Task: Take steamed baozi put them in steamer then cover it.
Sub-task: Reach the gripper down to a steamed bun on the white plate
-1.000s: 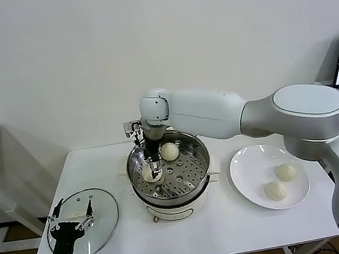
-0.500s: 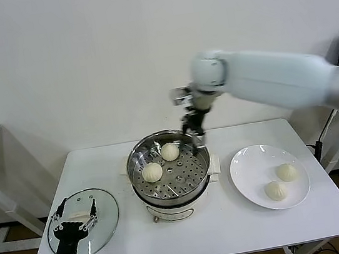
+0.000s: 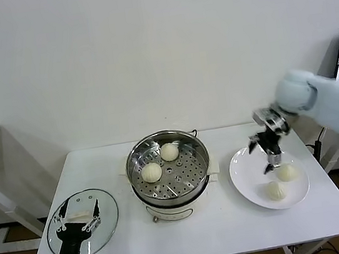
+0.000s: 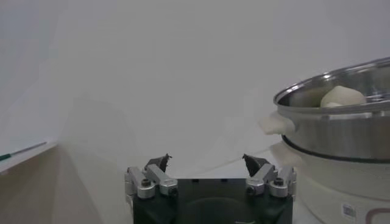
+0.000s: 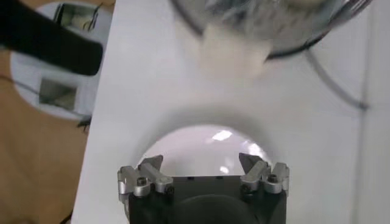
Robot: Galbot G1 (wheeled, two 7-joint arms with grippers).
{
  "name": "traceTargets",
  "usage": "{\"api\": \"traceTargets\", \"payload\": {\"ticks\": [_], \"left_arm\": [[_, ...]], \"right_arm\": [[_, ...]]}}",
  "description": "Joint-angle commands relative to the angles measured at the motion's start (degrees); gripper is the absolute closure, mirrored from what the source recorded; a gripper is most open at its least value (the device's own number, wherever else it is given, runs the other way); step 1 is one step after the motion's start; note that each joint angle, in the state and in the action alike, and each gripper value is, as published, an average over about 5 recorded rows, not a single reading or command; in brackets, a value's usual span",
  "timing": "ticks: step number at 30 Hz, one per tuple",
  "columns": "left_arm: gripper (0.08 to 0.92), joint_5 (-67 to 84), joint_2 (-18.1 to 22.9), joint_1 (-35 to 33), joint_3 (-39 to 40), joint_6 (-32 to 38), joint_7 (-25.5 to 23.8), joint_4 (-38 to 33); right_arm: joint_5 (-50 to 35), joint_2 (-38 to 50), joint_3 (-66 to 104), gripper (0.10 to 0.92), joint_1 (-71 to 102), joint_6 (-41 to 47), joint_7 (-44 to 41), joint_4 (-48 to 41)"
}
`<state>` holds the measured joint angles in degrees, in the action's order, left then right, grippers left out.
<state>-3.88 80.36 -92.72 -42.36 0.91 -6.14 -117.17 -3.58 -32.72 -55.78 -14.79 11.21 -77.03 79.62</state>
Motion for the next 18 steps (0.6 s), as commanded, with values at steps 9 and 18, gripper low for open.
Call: {"api": "traceTargets", "payload": {"ticks": [9,18], "left_arm": [[0.177,-0.49,0.51,0.09,0.51,-0.03,0.19,0.48],[0.177,-0.48,0.64,0.22,0.35,0.04,0.15,0.86]], "right_arm": [[13.94,-0.02,14.84,0.203,19.17,-5.19,2.00,-8.44],[14.13,-3.44,14.74,0.203,20.06,-4.64,4.47,-10.13]]}}
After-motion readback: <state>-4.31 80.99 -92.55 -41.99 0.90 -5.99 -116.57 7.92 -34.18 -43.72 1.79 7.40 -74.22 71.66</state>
